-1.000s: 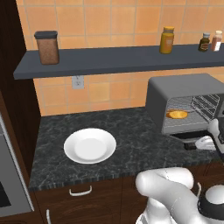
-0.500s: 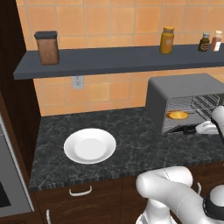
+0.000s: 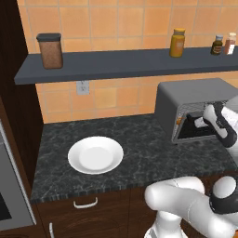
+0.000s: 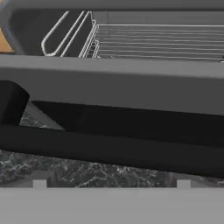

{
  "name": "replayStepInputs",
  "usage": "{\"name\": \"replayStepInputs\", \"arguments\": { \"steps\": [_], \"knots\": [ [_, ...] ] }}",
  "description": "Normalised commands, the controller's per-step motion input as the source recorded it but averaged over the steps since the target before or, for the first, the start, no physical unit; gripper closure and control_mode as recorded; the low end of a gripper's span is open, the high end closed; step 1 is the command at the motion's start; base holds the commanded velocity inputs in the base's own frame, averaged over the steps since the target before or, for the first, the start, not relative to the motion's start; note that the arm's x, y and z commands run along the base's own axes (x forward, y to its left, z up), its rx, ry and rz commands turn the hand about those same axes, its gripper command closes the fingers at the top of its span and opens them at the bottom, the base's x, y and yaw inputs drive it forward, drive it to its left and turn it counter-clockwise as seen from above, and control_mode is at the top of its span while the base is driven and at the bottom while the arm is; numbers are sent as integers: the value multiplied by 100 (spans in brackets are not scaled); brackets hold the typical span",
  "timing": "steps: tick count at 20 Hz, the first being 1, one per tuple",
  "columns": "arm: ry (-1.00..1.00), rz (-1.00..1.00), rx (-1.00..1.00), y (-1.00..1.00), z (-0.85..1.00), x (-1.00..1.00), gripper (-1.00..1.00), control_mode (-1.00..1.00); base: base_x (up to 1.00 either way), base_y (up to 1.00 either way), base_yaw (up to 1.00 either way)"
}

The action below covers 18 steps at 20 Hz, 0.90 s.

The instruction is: Pick up the kebab skewer and baguette bread, and place them inside the toaster oven. Close the toaster oven door and start by setting the timer.

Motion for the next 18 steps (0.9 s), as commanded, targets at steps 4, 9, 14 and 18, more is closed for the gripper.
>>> {"name": "replayStepInputs", "arguments": {
  "steps": [4, 9, 14, 18],
  "knots": [
    [29, 4, -18, 3, 6, 70, -100, -100, 0, 0, 0],
    [29, 6, -14, 0, 0, 58, -100, -100, 0, 0, 0],
    [5, 3, -6, -3, -7, 4, -100, -100, 0, 0, 0],
    [-1, 1, -1, -20, 0, -46, -100, -100, 0, 0, 0]
  ]
}}
